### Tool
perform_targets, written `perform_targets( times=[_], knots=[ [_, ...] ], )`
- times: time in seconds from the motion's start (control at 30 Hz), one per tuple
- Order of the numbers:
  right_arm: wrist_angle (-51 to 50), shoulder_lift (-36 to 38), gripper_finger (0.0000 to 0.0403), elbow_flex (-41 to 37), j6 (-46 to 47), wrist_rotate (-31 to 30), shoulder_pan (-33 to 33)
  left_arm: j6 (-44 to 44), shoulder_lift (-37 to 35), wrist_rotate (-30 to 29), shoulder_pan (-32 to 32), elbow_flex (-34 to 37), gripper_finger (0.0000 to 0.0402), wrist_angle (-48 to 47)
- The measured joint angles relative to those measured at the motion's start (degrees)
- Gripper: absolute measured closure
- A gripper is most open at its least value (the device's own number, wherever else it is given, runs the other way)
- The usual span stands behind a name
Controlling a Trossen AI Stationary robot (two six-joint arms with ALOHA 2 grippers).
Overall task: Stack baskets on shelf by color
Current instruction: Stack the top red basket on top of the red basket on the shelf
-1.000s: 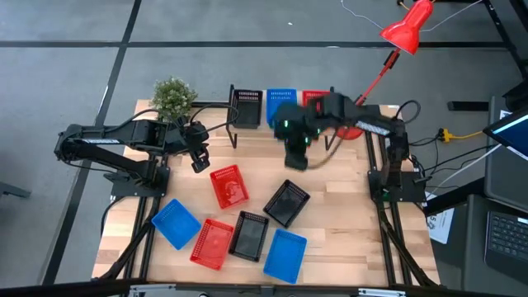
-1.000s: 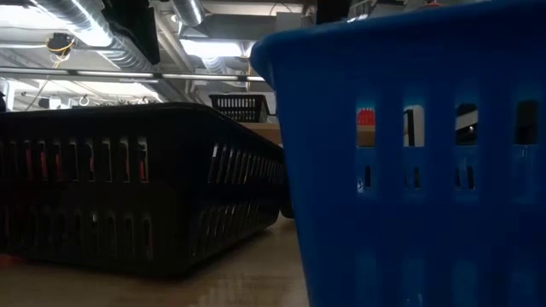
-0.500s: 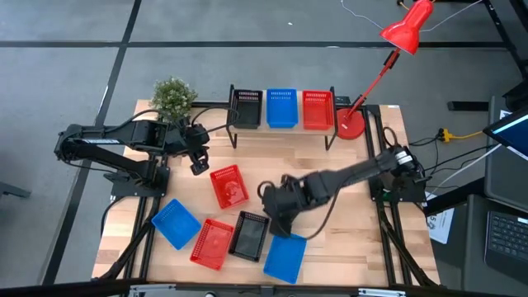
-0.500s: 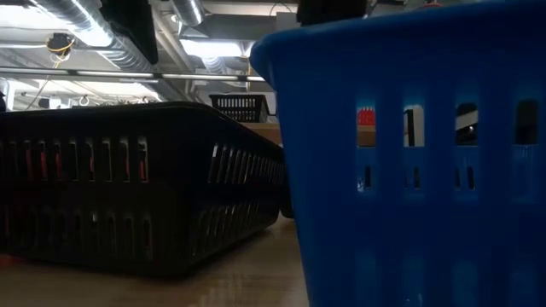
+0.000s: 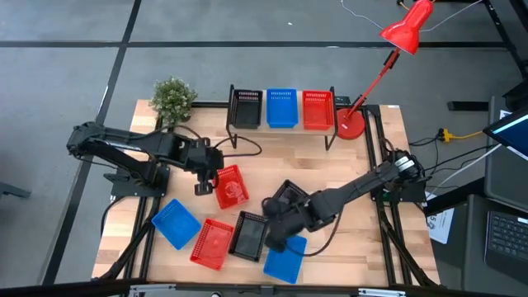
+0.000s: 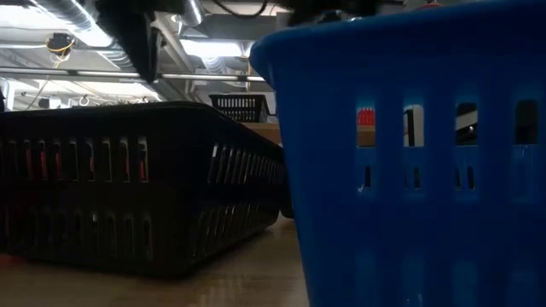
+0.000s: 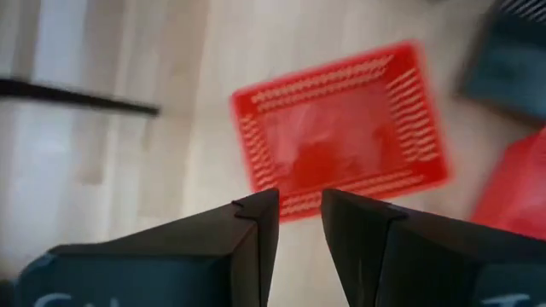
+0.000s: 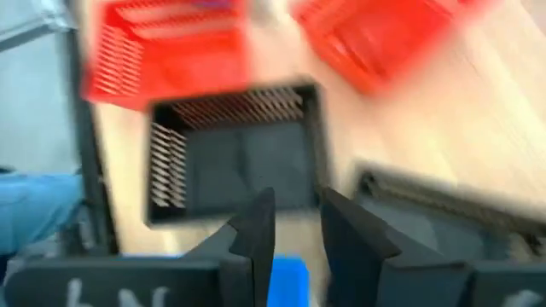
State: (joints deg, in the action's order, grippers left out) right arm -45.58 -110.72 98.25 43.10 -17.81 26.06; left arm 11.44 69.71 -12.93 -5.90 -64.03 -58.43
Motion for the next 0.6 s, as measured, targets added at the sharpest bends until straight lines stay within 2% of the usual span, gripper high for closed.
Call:
perform_targets(
  times=[0.1, 0.2, 0.37, 0.6],
  knots=[
    [11.0, -3.1, 0.0308, -0.1, -11.1, 4.7, -2.4, 0.0, -0.9, -4.1, -0.6, 0.0, 0.0318, -1.1],
    [18.0, -5.9, 0.0308, -0.1, -19.3, 7.6, -5.7, 0.0, -3.9, -4.4, -0.7, 0.0, 0.0318, -1.5],
    [19.3, -10.8, 0.0308, -0.2, -27.5, 11.7, -12.1, 0.1, -8.5, -4.5, -0.6, 0.0, 0.0318, -2.8],
    [20.0, -14.1, 0.0308, -0.2, -40.3, 11.9, -15.8, 0.4, -12.7, -5.8, -0.6, 0.0, 0.0318, -4.1]
  ],
)
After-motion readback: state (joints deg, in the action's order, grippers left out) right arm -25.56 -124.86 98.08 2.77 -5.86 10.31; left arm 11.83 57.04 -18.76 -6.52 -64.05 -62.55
